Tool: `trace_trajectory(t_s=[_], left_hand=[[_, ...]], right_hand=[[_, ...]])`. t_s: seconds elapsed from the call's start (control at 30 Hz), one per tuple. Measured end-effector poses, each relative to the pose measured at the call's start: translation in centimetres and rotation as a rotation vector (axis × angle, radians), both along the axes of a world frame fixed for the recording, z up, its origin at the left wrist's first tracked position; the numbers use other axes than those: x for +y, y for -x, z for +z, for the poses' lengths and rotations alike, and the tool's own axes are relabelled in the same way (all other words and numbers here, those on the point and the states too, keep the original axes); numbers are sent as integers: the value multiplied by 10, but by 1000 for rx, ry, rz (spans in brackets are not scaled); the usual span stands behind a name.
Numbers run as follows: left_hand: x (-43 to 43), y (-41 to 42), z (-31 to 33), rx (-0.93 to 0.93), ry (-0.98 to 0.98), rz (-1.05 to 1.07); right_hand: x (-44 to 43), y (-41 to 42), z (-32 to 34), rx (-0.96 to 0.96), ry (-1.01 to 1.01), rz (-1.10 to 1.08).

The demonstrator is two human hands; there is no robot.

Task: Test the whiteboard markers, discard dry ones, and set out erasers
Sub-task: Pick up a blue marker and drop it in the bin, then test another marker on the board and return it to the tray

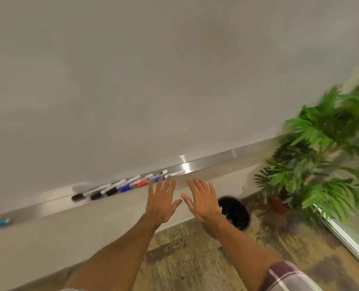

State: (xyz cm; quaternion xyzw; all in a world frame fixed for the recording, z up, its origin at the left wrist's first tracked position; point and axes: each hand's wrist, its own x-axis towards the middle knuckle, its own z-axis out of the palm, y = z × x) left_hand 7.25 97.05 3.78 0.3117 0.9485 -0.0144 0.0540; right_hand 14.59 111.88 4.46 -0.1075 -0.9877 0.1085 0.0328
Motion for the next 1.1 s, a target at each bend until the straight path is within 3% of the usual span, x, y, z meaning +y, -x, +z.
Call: trace_trajectory(t_s=[0.4, 0.8, 1.1], left_hand=[[-156, -42, 6, -1, 51, 429], [-346, -75, -8, 22, 11, 699], [-509, -106, -2, 1, 49, 812]], right_hand=[[-133, 22, -1, -120, -46, 395], [-323, 36, 4, -118, -50, 687], [-491, 28, 7, -72, -50, 773]])
